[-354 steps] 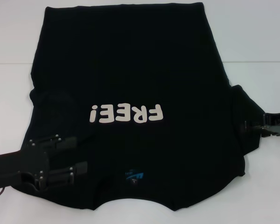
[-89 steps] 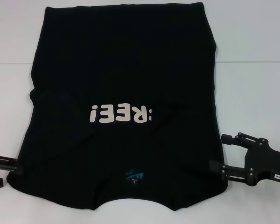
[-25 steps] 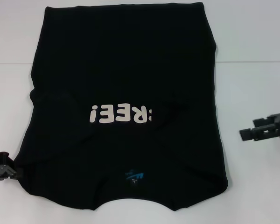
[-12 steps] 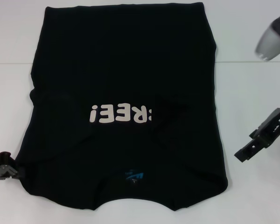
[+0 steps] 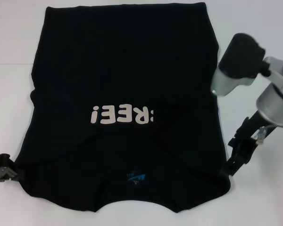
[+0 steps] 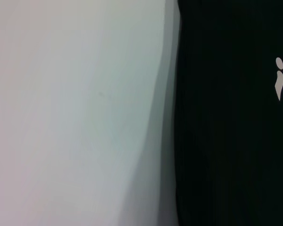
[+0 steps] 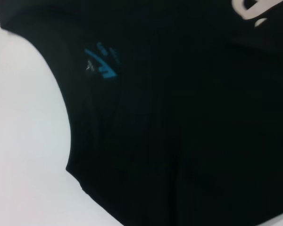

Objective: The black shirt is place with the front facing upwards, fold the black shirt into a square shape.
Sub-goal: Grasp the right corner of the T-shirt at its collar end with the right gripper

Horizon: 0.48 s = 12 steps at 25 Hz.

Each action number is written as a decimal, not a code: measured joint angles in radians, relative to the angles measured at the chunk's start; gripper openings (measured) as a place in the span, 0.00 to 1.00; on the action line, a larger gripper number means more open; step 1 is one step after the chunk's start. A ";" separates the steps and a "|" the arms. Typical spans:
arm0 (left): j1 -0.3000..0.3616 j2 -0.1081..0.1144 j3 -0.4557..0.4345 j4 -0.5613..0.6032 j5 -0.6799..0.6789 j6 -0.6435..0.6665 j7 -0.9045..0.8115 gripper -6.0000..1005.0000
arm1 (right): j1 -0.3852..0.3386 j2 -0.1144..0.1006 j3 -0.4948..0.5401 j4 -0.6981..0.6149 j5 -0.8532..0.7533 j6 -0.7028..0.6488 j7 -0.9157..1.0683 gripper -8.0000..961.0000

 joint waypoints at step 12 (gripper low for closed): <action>-0.005 0.000 -0.001 -0.001 -0.002 0.001 0.001 0.03 | 0.006 0.005 -0.130 0.089 0.010 0.111 0.039 0.89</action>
